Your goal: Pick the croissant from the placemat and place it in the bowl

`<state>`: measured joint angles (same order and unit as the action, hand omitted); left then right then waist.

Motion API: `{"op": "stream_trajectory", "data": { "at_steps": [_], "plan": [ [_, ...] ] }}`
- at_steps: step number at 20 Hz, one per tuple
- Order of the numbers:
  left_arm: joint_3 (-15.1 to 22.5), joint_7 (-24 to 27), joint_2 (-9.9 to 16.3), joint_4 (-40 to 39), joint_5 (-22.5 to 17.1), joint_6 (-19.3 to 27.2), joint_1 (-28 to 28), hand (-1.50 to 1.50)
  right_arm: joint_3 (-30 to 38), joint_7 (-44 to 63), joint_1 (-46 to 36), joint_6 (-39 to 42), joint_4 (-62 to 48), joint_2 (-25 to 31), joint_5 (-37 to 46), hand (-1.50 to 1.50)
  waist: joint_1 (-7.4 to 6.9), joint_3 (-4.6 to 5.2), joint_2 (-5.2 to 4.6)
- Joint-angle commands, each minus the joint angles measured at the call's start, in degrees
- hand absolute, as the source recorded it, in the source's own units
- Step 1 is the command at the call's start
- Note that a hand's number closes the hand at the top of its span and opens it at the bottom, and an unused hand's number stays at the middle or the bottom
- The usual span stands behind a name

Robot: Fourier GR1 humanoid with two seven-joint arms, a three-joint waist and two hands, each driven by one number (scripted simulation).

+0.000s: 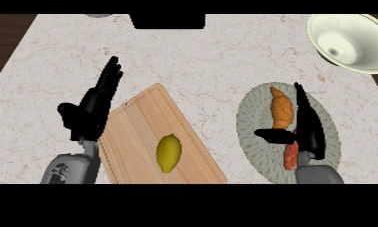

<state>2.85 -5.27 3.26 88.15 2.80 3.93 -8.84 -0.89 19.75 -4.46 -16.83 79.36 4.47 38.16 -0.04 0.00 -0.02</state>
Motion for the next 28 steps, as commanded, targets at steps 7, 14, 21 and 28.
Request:
{"op": "stream_trajectory", "data": {
  "at_steps": [7,14,21,28],
  "plan": [
    [-0.7,-0.39,0.15,3.01,0.15,-0.84,3.02,0.0,4.13,-3.49,-8.4,1.59,-13.84,1.45,-1.9,-1.5,-0.24,-0.01,-0.02],
    [-0.53,1.94,-1.23,-0.79,1.33,0.38,0.81,0.0,-3.05,-6.35,-9.23,3.75,-17.07,2.73,6.18,1.5,-0.28,0.0,-0.09],
    [0.53,-0.8,-2.29,0.54,2.13,1.18,-0.5,0.0,-1.07,-10.05,-8.93,4.49,-15.24,0.58,1.2,1.5,-0.12,-0.02,-0.03],
    [0.79,0.34,-0.66,3.51,0.87,-1.6,3.62,0.0,10.08,-12.53,-31.17,9.81,-26.01,1.65,-10.9,1.5,-1.91,-0.08,-0.31]
  ]
}}
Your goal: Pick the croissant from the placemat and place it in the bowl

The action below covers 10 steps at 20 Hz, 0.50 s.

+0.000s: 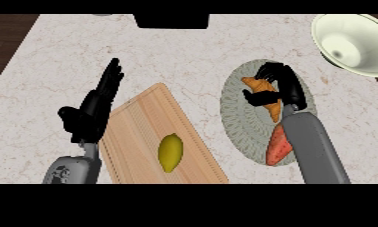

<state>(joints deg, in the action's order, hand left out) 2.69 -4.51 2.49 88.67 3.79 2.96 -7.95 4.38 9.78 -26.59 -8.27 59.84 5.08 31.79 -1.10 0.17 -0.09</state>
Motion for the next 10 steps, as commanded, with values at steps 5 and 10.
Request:
{"op": "stream_trajectory", "data": {
  "at_steps": [5,10],
  "plan": [
    [-1.12,-0.37,0.03,-1.29,-0.78,-0.17,-1.01,0.0,3.25,-8.74,-10.06,-4.49,0.97,-2.75,-4.94,1.5,0.74,-0.18,0.08],
    [-0.51,1.03,0.58,0.12,0.81,0.26,1.88,0.0,-0.7,-5.92,-8.38,-11.65,9.42,-1.79,2.89,1.5,1.33,-0.13,0.39]
  ]
}}
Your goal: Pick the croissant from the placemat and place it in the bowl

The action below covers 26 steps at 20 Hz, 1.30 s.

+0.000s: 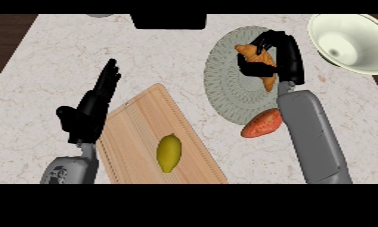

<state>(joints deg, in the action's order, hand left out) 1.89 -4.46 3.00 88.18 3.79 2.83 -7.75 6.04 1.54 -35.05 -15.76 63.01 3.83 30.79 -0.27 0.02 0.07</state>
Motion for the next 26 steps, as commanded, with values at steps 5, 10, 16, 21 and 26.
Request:
{"op": "stream_trajectory", "data": {
  "at_steps": [5,10,16,21,26],
  "plan": [
    [-0.4,-1.42,-0.65,0.13,0.04,0.89,-1.2,0.0,-2.69,14.13,-6.2,-0.78,12.63,4.91,9.15,1.5,0.73,0.03,0.23],
    [0.82,-3.68,-0.15,3.69,0.61,0.29,0.16,0.0,-2.44,26.11,-13.07,4.21,12.66,8.01,14.1,1.5,0.18,0.01,0.14],
    [-0.61,-0.91,0.53,1.21,-0.64,-1.24,0.47,0.0,1.78,28.52,-18.95,3.57,6.93,10.94,14.43,1.5,-0.11,0.0,-0.03],
    [0.22,1.18,-0.9,-0.27,0.29,-0.17,0.68,0.0,7.43,24.44,-26.01,4.9,-4.54,17.87,11.84,1.5,-0.51,0.0,-0.27],
    [-0.33,-2.23,-0.14,-0.52,0.43,-0.4,-3.66,0.0,5.62,23.36,-27.35,2.18,-15.24,21.11,17.89,1.5,-0.8,0.01,-0.56]
  ]
}}
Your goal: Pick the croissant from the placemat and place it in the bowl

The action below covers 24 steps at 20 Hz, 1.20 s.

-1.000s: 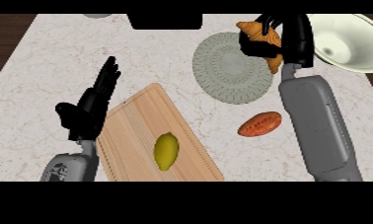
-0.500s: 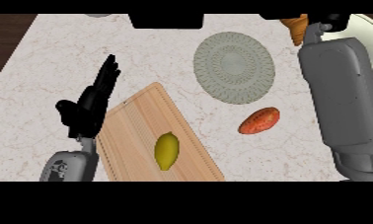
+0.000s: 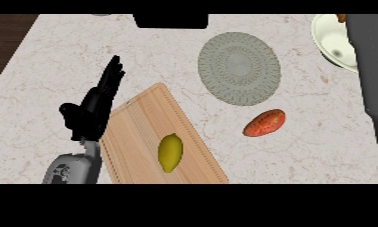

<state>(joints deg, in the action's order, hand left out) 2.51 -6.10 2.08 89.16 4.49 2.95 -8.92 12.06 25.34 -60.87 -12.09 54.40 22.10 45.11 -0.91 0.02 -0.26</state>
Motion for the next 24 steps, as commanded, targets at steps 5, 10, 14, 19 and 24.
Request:
{"op": "stream_trajectory", "data": {
  "at_steps": [5,10,14,19,24],
  "plan": [
    [-1.38,0.71,1.14,-0.49,-1.32,-1.48,-0.9,0.0,-1.16,-4.46,-1.24,-1.92,-15.73,8.62,7.65,1.5,-0.7,-0.01,-0.42],
    [-0.39,-0.65,0.32,0.58,-1.26,-1.43,-0.61,0.0,2.19,-10.86,-0.76,-10.57,-27.18,10.62,7.79,1.5,-1.51,-0.09,-0.63],
    [1.24,2.4,-1.77,-2.29,0.31,-0.21,-0.43,0.0,4.64,-15.56,-1.52,-9.48,-33.53,15.58,6.47,1.5,-1.6,-0.11,-0.91],
    [1.03,0.72,-1.8,-2.35,0.89,0.54,-2.5,0.0,5.96,-19.25,1.43,-14.68,-38.92,16.78,6.72,1.5,-1.82,-0.18,-1.03],
    [-1.0,0.52,0.39,-1.54,-0.67,-1.03,-3.02,0.0,9.99,-25.97,4.88,-10.25,-43.18,18.09,2.19,1.5,-2.41,-0.32,-1.4]
  ]
}}
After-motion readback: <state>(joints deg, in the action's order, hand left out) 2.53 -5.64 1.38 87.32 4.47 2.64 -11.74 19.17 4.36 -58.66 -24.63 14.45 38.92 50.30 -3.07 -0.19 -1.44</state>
